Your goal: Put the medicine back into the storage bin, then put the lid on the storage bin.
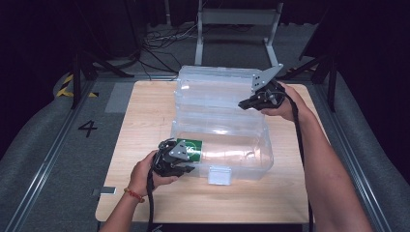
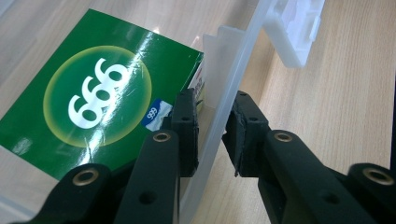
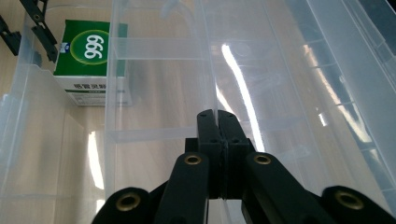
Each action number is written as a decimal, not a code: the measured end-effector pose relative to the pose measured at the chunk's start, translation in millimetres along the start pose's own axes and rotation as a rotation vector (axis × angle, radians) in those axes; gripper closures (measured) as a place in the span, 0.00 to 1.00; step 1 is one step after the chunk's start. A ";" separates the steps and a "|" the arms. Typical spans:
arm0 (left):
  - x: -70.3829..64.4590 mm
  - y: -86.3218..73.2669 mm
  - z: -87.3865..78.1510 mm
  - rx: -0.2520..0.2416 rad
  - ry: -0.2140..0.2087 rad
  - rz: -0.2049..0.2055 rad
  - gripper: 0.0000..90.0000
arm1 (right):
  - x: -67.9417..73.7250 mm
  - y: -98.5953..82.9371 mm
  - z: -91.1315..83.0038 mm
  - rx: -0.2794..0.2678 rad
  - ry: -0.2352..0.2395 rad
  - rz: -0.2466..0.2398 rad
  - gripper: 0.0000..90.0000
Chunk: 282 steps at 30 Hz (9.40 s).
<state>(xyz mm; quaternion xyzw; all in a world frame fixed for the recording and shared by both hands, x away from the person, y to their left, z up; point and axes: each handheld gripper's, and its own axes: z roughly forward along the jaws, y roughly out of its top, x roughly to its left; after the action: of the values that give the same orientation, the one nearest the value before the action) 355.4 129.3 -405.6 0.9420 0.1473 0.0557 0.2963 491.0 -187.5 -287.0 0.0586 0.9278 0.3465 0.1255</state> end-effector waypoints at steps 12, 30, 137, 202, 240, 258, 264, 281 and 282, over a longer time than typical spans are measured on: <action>-1.4 1.5 0.9 0.009 0.012 0.010 0.82 | 12.5 0.1 -4.0 -0.016 -0.011 -0.008 1.00; -1.5 2.3 0.7 0.021 0.002 0.007 0.81 | 40.5 -2.0 -13.4 -0.040 -0.027 -0.030 1.00; 20.3 41.4 -114.2 -0.358 0.308 -0.157 1.00 | 128.4 -47.0 -15.6 -0.189 -0.072 -0.025 0.99; 19.7 20.6 -106.8 -0.362 0.377 -0.227 1.00 | 158.2 -110.7 -57.6 -0.274 -0.185 0.148 0.80; -2.1 -13.2 -83.9 -0.292 0.353 -0.185 1.00 | 166.8 -205.8 -63.3 -0.192 -0.271 0.405 0.65; -6.8 -27.7 -80.3 -0.259 0.340 -0.200 1.00 | 171.1 -207.1 -51.2 -0.173 -0.249 0.400 0.64; -9.9 -29.8 -77.1 -0.241 0.349 -0.184 1.00 | 171.9 -207.3 -47.0 -0.160 -0.237 0.398 0.64; -16.1 -44.1 -61.0 -0.138 0.344 -0.178 1.00 | 174.0 -201.9 -44.9 -0.160 -0.230 0.394 0.64; -17.0 -46.3 -56.7 -0.124 0.345 -0.182 1.00 | 174.2 -201.0 -44.5 -0.158 -0.229 0.389 0.64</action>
<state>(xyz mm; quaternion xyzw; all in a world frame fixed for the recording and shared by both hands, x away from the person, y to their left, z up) 317.0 191.0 -386.1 0.8813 0.2768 0.1979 0.3279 307.0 -332.7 -420.3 0.2653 0.8486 0.4268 0.1651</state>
